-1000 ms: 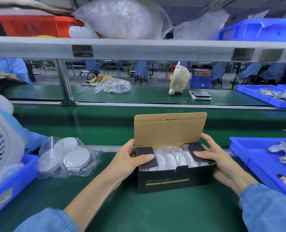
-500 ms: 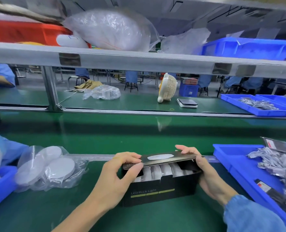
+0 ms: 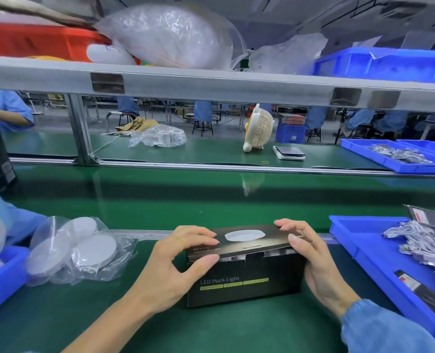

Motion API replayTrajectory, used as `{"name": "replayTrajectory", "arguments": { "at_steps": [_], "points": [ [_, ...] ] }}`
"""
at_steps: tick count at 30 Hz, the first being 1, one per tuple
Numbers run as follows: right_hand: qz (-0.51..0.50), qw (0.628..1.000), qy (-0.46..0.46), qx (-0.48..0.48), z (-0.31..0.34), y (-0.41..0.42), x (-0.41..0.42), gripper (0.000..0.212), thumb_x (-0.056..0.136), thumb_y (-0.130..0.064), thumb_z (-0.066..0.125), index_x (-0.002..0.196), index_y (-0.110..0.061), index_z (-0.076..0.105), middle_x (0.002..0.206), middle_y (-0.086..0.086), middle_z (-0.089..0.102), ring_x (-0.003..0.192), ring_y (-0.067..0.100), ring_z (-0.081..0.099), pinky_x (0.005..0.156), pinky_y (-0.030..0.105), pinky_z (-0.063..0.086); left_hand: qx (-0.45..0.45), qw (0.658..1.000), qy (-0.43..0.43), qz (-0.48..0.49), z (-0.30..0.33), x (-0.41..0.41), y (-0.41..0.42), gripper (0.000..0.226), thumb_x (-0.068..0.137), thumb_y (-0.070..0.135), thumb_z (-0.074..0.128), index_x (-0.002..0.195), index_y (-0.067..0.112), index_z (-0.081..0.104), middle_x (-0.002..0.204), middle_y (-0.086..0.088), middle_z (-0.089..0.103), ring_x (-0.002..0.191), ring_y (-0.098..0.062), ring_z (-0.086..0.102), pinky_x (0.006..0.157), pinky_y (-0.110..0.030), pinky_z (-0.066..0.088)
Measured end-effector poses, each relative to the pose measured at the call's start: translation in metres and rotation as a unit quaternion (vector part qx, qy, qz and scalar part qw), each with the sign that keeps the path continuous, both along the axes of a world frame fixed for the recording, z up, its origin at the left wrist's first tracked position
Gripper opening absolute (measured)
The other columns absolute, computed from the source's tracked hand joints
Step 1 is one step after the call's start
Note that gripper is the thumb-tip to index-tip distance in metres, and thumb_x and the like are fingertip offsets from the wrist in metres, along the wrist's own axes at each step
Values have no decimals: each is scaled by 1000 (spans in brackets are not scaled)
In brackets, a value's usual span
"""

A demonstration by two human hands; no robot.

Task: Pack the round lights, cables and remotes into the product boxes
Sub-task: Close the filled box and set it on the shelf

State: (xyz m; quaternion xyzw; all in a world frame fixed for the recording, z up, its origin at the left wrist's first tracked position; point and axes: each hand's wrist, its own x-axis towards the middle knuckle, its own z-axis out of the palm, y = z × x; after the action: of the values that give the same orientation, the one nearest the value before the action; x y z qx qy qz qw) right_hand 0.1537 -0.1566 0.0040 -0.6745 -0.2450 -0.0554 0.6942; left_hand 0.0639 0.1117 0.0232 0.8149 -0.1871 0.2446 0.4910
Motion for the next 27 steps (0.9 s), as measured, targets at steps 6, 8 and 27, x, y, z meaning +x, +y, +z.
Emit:
{"name": "replayTrajectory", "arguments": {
  "at_steps": [6,8,27],
  "points": [
    [0,1000,-13,-11,-1,2,-1,40,76,-51,64,101,-21,65,126,-3,63,119,16,53,100,37,35,-27,1000,11,5,-2,5,6,25,84,47,66,106,37,73,118,12,69,119,-17,61,101,-32,44],
    [-3,1000,-18,-17,-1,3,-1,47,76,-57,65,105,-19,65,127,-3,62,119,19,53,102,41,35,-34,999,13,7,-2,6,6,27,84,52,66,106,38,72,119,12,68,120,-17,60,102,-32,44],
    [-45,997,5,-58,3,10,-6,61,74,-70,62,116,-26,62,108,-12,66,99,10,59,91,37,42,-139,988,52,52,-5,8,0,33,75,53,67,104,37,72,105,11,74,94,-12,69,79,-20,53]
  ]
}}
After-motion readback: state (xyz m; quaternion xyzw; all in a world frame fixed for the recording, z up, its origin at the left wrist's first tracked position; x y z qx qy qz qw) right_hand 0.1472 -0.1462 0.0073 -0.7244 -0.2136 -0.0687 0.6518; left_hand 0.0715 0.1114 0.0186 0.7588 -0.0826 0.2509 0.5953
